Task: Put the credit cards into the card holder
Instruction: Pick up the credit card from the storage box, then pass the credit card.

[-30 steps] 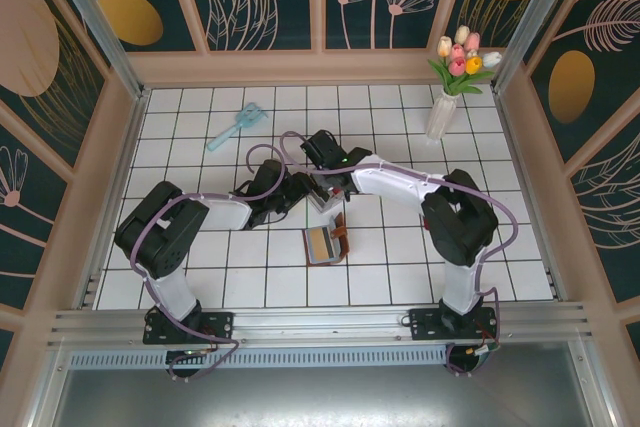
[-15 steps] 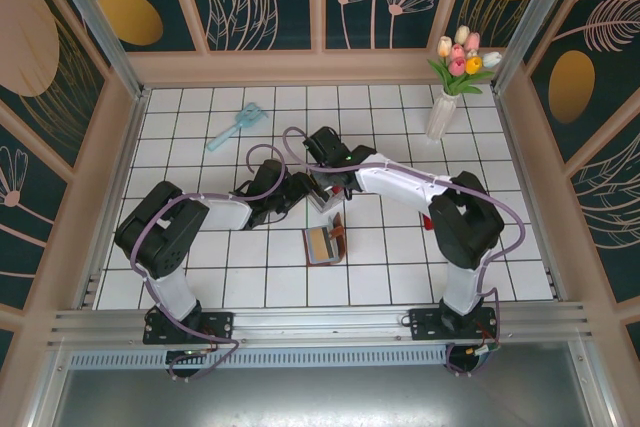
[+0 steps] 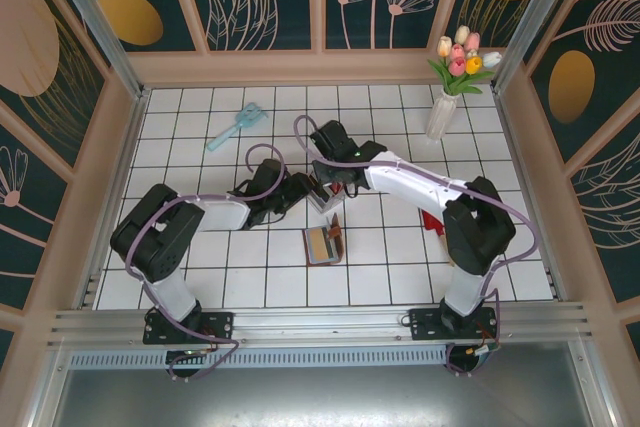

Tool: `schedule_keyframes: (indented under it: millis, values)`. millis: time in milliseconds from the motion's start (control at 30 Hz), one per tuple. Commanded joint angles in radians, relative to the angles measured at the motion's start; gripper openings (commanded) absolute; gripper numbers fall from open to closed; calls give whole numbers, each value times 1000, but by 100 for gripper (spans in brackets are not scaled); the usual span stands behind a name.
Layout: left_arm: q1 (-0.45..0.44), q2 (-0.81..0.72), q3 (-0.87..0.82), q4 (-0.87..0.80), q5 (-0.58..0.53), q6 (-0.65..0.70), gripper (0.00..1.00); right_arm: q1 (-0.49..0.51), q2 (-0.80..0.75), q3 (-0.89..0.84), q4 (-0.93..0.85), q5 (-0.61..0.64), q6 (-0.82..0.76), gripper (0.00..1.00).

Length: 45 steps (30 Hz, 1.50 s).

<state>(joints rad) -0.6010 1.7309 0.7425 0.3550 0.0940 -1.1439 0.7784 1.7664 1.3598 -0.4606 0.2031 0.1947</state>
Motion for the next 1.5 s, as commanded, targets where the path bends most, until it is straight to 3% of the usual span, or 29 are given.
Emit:
schedule_keyframes:
  millis: [0, 333, 533, 667, 900, 1033, 1233, 1467]
  values:
    - [2, -71, -15, -25, -23, 28, 65, -13, -77, 31, -16, -33, 118, 0]
    - [1, -129, -29, 19, -4, 18, 67, -33, -100, 25, -35, 29, 290, 0]
    - [4, -239, -64, 110, 34, 18, 78, -106, -223, -77, 95, -182, 553, 0]
    - [13, -262, -70, 198, 123, 3, 83, -161, -305, -211, 276, -356, 741, 0]
    - [31, -252, -57, 328, 268, -45, 84, -226, -359, -315, 419, -571, 877, 0]
    - [43, -242, -59, 409, 318, -97, 83, -255, -385, -348, 454, -630, 888, 0]
    - [44, -176, -15, 454, 398, -132, 73, -285, -396, -402, 548, -761, 910, 0]
    - [44, -175, -16, 499, 407, -158, 42, -301, -386, -415, 555, -812, 874, 0]
